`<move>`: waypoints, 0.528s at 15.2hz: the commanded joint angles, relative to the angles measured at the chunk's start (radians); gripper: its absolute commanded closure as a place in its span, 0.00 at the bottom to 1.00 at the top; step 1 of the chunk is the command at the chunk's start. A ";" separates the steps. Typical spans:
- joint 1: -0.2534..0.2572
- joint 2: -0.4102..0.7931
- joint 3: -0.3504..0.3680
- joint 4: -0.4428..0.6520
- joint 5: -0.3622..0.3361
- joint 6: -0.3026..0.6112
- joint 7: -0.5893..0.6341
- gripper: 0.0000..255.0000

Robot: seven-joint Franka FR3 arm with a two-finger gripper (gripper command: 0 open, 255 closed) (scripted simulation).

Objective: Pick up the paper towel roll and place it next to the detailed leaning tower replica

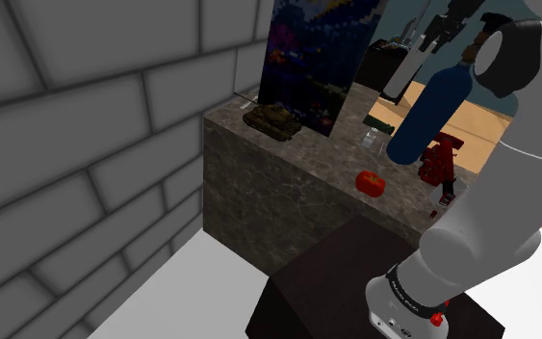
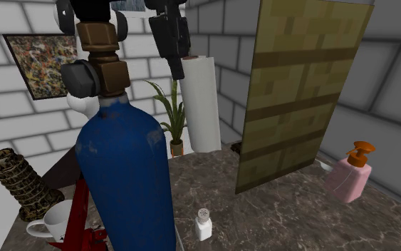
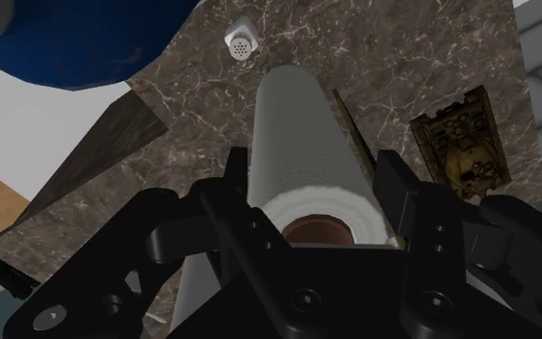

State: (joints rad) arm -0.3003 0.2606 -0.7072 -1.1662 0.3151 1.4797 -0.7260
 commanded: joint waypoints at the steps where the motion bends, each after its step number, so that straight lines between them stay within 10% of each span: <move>1: -0.017 0.020 0.000 0.054 0.015 -0.038 0.001 1.00; 7: -0.102 0.107 0.006 0.261 0.086 -0.169 0.003 1.00; 8: -0.057 0.040 -0.005 0.166 0.041 -0.134 -0.003 1.00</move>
State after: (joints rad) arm -0.3783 0.3356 -0.7068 -0.9596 0.3789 1.3360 -0.7270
